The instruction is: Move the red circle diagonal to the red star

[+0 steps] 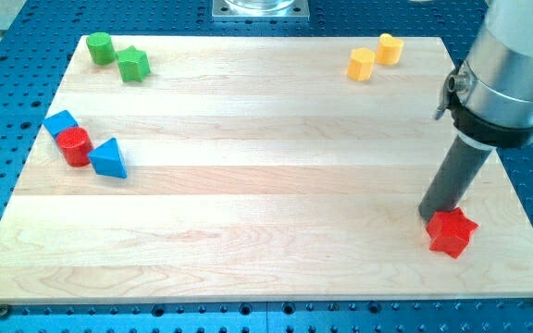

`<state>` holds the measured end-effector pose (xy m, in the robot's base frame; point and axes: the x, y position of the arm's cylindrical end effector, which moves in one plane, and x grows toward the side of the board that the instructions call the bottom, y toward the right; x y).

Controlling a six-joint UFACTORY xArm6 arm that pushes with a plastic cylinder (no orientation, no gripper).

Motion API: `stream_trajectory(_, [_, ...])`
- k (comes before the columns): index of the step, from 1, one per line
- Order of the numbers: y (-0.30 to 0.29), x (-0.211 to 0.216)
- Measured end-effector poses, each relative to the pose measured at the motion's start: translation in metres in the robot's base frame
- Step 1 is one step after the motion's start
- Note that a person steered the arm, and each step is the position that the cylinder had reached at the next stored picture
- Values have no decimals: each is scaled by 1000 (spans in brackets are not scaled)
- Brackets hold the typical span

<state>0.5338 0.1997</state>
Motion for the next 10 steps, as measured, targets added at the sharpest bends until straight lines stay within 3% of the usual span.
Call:
stream_trajectory(1, [9, -2])
stream_trajectory(2, [-111, -7])
stream_trajectory(4, [-211, -125])
stream_trajectory(5, [-292, -158])
stream_trajectory(7, [-416, -183])
stream_trajectory(8, [-483, -182])
stream_trajectory(9, [-504, -151])
stream_trajectory(10, [-481, -110])
